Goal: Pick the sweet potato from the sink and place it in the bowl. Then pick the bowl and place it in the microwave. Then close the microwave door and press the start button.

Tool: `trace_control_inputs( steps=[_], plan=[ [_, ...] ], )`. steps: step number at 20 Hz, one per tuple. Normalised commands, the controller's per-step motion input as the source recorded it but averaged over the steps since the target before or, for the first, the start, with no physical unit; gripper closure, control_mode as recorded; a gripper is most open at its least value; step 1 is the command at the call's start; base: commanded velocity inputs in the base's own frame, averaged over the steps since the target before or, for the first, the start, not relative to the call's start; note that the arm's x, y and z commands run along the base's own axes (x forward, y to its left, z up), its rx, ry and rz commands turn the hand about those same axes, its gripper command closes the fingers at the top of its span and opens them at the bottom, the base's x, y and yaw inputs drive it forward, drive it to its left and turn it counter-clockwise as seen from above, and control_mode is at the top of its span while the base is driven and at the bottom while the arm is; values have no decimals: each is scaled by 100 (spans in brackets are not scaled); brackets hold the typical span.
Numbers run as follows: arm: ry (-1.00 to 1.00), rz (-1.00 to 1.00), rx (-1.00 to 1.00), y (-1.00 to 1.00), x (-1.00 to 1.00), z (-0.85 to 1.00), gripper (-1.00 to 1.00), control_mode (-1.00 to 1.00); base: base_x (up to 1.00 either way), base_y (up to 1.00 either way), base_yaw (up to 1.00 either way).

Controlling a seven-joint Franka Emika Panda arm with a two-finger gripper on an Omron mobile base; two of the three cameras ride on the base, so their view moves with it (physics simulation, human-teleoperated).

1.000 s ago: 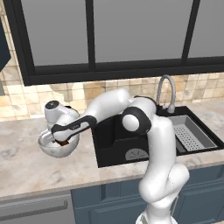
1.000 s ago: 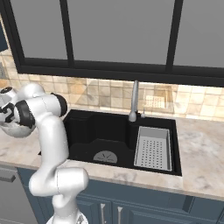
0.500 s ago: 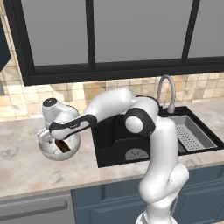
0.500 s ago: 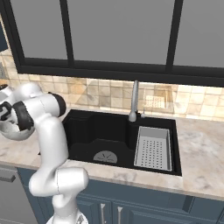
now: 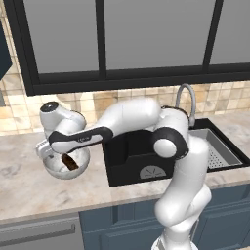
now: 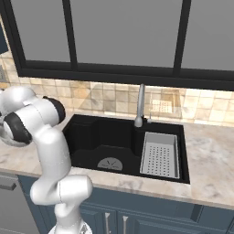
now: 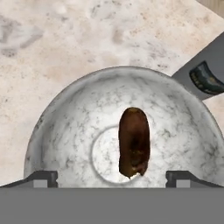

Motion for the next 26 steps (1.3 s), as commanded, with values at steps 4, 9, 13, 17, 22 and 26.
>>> trace_control_inputs(
  steps=[4,9,13,17,22,26],
  plan=[
    [0,4,0,0,-92,5,-100,-100,0,0,0],
    [0,1,-1,0,-73,0,-100,-100,0,0,0],
    [3,0,-4,-3,-5,-7,-100,-100,0,0,0],
    [2,0,-6,-3,8,-16,-100,-100,0,0,0],
    [1,3,-4,-3,3,-22,-100,-100,0,0,0],
    [0,3,-2,-4,0,-18,-100,-100,0,0,0]
  ],
)
